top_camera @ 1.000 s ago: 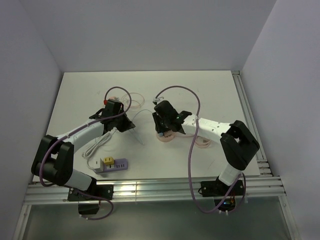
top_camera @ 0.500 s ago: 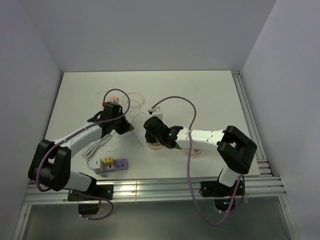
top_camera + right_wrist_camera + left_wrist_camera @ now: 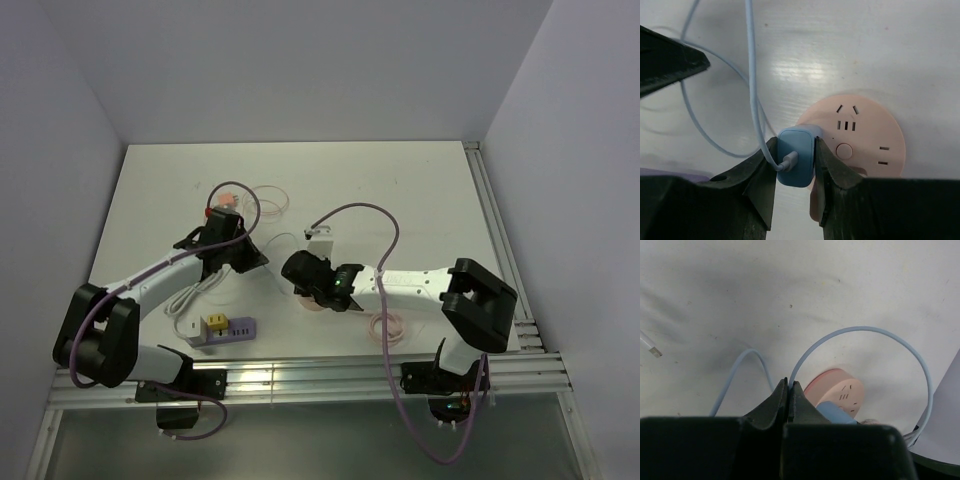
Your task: Insert the plug
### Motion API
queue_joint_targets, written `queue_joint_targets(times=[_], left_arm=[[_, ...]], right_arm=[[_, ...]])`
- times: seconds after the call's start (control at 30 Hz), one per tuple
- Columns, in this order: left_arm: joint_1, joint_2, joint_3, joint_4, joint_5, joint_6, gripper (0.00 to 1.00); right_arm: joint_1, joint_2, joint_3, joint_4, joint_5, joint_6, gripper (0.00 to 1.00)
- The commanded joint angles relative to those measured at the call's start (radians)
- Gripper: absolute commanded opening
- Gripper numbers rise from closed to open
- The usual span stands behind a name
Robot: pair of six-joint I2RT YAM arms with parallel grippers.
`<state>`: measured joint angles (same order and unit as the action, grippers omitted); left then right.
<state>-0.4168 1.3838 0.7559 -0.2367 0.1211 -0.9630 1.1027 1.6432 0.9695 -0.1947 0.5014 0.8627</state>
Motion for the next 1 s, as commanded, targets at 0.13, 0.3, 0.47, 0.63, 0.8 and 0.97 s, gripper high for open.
queue_joint_targets(times=[0.13, 0.3, 0.47, 0.63, 0.8, 0.97], left_arm=[[-0.005, -0.072, -0.047, 0.056, 0.048, -0.008, 0.25], [-0.005, -0.109, -0.076, 0.042, 0.049, -0.017, 0.46], [-0.005, -0.17, -0.104, 0.033, 0.045, -0.034, 0.52], [-0.01, -0.229, -0.101, 0.002, 0.011, -0.043, 0.56], [-0.011, -0.256, -0.07, -0.05, -0.004, -0.02, 0.99], [-0.013, -0.298, 0.023, -0.171, -0.047, -0.019, 0.99]], right_arm=[[0.009, -0.013, -0.041, -0.37, -0.034, -0.082, 0.45], [0.014, -0.063, -0.015, -0.356, -0.06, -0.111, 0.66], [0.037, -0.199, -0.023, -0.344, -0.087, -0.14, 0.77], [0.039, -0.36, -0.054, -0.307, -0.138, -0.212, 0.79], [0.039, -0.476, -0.074, -0.276, -0.343, -0.326, 0.79], [0.04, -0.627, -0.094, -0.296, -0.308, -0.301, 0.79]])
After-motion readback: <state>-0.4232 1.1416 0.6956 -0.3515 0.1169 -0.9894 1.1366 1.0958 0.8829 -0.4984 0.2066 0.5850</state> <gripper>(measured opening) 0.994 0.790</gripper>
